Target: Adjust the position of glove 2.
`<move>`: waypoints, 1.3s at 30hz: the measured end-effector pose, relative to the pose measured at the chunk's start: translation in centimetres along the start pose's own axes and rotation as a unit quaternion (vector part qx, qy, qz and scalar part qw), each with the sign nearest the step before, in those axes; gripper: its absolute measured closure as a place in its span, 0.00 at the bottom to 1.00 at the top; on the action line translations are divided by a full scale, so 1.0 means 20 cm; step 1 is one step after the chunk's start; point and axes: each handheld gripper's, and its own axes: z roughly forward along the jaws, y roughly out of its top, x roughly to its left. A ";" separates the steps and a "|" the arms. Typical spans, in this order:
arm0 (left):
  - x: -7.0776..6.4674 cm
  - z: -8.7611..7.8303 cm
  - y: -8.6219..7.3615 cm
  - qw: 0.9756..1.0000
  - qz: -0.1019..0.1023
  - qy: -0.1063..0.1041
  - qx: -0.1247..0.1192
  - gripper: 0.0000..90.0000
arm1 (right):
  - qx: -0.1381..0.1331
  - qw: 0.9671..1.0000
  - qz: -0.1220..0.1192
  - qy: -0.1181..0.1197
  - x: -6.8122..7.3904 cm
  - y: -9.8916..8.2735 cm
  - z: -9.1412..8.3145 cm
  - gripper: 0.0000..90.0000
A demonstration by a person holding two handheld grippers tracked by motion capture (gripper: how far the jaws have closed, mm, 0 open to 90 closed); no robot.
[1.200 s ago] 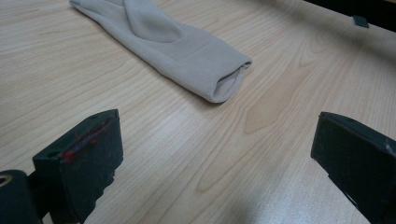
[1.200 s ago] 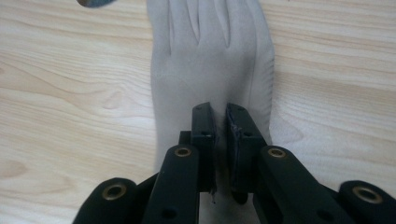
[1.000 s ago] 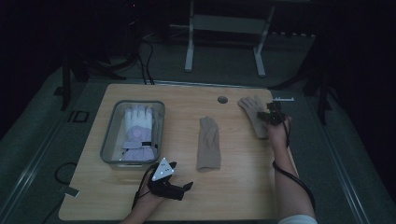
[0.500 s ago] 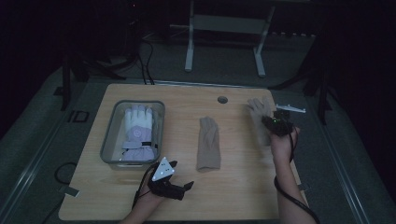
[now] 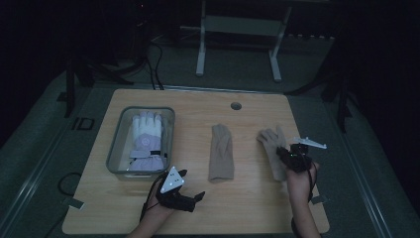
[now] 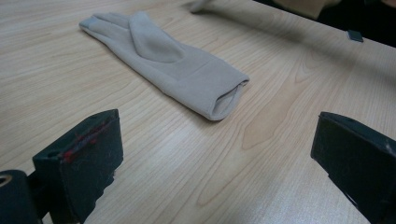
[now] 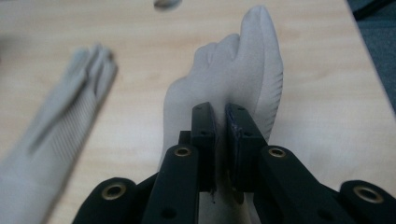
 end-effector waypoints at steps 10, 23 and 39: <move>0.00 0.01 -0.01 1.000 -0.001 -0.004 0.003 0.03 | 0.054 0.998 0.007 -0.016 -0.03 -0.17 0.13 0.87; 0.00 0.01 -0.02 1.000 -0.001 -0.006 0.002 0.03 | 0.050 0.993 -0.109 -0.001 -0.01 -0.16 0.13 0.55; -0.01 0.02 -0.02 1.000 0.004 -0.023 0.002 0.03 | 0.080 0.987 -0.135 0.029 -0.10 -0.14 0.21 0.48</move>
